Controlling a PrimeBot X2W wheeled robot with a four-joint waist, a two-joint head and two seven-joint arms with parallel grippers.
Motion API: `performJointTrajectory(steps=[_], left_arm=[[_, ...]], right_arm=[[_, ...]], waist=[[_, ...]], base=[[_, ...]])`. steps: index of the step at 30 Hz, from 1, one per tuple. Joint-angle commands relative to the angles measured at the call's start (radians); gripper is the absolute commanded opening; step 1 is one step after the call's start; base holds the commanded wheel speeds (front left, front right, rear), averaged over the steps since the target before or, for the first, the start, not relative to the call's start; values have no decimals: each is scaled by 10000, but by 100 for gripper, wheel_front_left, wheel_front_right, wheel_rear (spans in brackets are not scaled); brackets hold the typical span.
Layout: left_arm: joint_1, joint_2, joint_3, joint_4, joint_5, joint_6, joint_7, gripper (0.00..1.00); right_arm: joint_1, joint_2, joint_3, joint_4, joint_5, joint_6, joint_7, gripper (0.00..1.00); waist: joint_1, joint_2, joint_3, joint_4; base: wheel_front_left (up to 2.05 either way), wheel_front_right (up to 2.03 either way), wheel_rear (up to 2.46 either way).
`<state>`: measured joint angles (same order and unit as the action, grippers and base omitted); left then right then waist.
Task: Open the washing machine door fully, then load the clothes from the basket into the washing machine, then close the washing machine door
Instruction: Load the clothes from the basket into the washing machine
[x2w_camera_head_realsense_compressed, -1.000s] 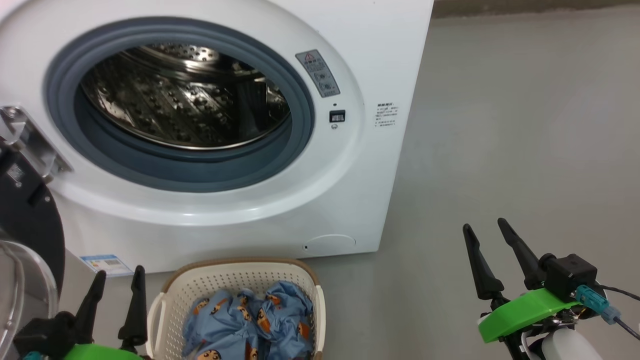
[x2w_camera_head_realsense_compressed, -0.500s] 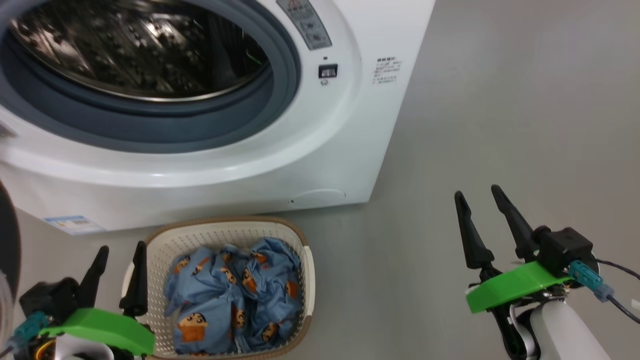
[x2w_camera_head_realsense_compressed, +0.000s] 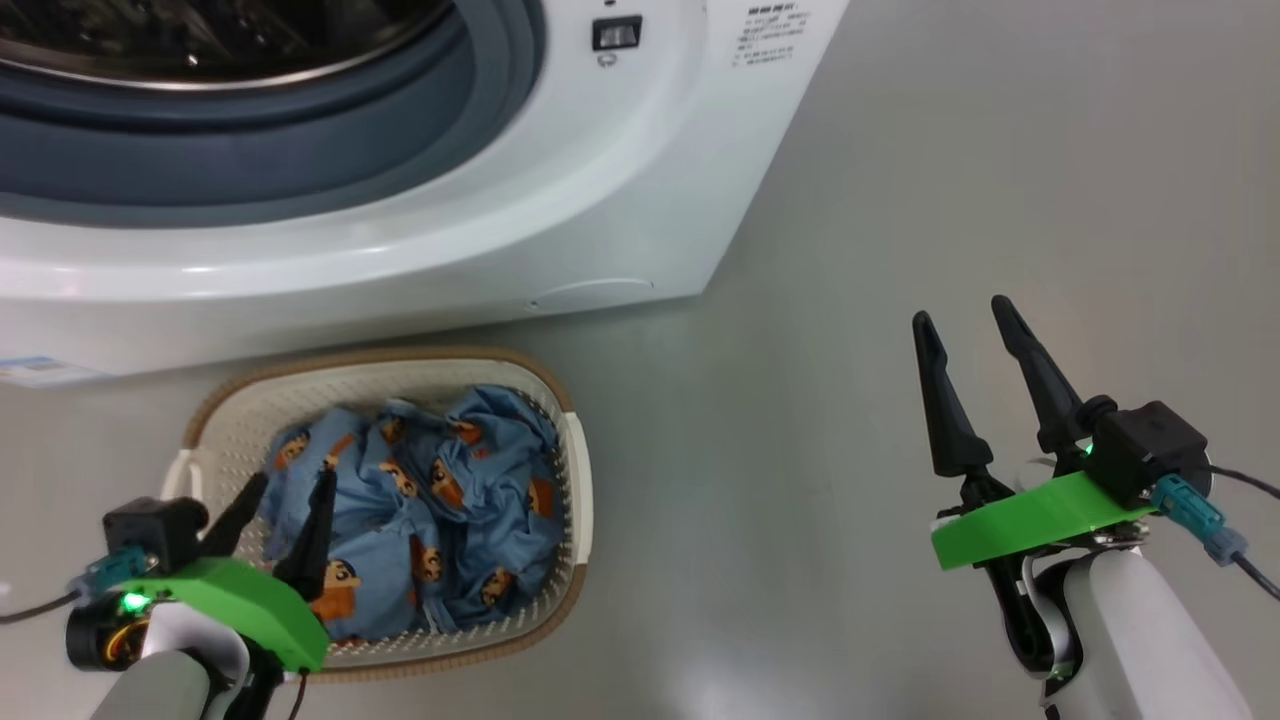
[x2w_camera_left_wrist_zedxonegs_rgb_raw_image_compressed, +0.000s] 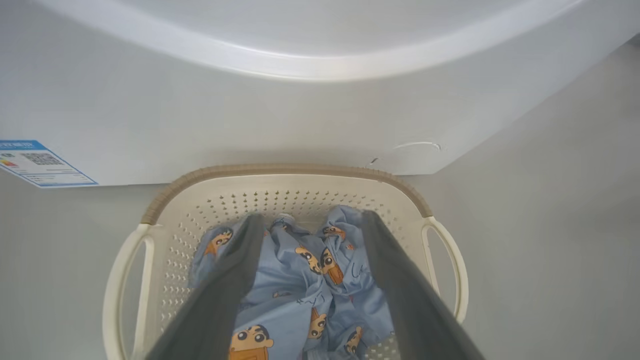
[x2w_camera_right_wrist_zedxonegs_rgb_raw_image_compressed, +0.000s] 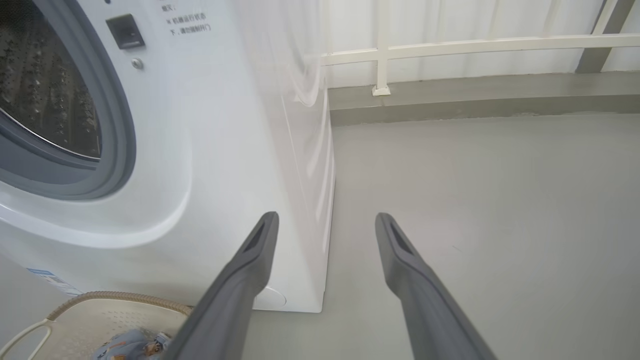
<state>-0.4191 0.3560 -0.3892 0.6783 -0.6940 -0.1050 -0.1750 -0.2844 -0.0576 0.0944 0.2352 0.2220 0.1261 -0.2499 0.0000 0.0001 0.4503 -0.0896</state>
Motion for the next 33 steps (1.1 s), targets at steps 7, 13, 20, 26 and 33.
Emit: performJointTrajectory(steps=[7, 13, 20, 26, 33], left_arm=[[-1332, 106, -602, 1675, 86, -231, 427, 100], [-2111, 102, -1482, 2752, -296, -253, 691, 100], [-2562, 365, -2154, 3213, -868, -255, 985, 100], [-3236, 767, -2454, 3988, -1298, -256, 1255, 100], [-3906, 824, -2652, 4748, -1658, -256, 1519, 100]], right_arm=[[-400, 71, 223, -573, 277, 46, -118, 100], [-587, 72, 322, -827, 485, 46, -118, 100], [-687, 73, 376, -1008, 639, 46, -118, 100], [-781, 73, 486, -1174, 686, 46, -118, 100], [-738, 73, 470, -1326, 696, 46, -118, 100]], waist=[[0, -1, 1471, -477], [0, -1, 2308, -765], [0, -1, 2884, -1011], [0, -1, 3480, -1256], [0, -1, 3984, -1423]], base=[[0, 0, 0], [0, 0, 0], [0, 0, 0], [0, 0, 0], [0, 0, 0]])
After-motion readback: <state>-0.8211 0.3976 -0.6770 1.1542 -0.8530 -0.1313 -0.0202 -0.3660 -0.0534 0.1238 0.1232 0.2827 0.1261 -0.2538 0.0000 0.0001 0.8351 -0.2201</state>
